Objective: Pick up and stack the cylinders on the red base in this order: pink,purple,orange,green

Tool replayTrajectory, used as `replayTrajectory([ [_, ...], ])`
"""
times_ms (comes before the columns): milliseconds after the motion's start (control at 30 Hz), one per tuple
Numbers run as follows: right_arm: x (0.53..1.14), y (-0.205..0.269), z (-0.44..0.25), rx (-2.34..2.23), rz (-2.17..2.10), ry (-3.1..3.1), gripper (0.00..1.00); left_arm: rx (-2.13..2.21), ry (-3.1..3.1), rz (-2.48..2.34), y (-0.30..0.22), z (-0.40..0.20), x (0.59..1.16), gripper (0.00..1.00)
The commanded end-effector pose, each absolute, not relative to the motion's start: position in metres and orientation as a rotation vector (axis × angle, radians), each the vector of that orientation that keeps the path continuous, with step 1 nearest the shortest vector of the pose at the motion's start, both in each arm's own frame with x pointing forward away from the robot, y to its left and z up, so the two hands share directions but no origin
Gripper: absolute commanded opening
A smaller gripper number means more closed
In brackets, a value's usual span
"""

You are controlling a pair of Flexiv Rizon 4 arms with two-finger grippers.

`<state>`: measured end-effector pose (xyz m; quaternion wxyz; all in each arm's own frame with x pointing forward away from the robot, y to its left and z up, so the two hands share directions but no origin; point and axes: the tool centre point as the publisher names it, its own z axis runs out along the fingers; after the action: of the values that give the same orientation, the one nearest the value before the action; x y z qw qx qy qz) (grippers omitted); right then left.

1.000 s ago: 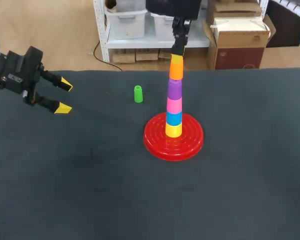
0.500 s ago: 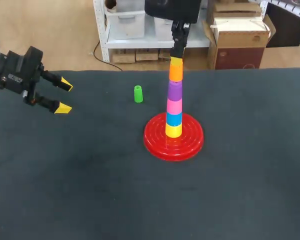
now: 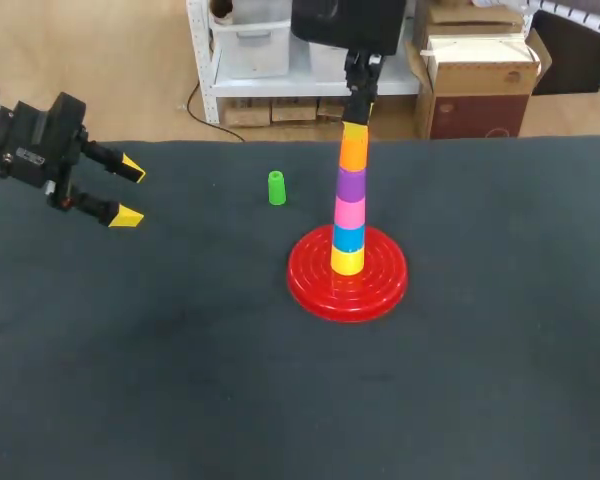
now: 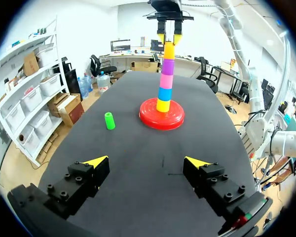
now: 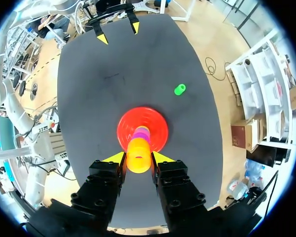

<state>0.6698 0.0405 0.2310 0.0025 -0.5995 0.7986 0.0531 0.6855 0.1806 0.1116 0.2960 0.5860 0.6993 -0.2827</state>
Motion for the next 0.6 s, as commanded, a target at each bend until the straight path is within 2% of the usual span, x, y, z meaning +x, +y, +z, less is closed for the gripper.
replayTrajectory([
  [33,0.666,0.04,0.224,-1.876,0.172,2.496,0.0,1.556,1.856,-0.748,0.181,0.111,0.684,1.0],
  [400,0.665,0.041,0.199,-1.923,0.19,2.525,0.0,1.556,1.856,-0.748,0.181,0.111,0.684,1.0],
  [433,0.666,0.041,0.201,-1.916,0.179,2.525,0.08,1.556,1.856,-0.748,0.181,0.111,0.684,1.0],
  [467,0.666,0.04,0.204,-1.905,0.165,2.525,0.34,1.556,1.856,-0.748,0.181,0.111,0.684,1.0],
  [500,0.668,0.04,0.208,-1.891,0.157,2.513,1.0,1.556,1.856,-0.748,0.181,0.111,0.684,1.0],
  [600,0.675,0.045,0.22,-1.877,0.158,2.464,1.0,1.556,1.856,-0.748,0.181,0.111,0.684,1.0],
])
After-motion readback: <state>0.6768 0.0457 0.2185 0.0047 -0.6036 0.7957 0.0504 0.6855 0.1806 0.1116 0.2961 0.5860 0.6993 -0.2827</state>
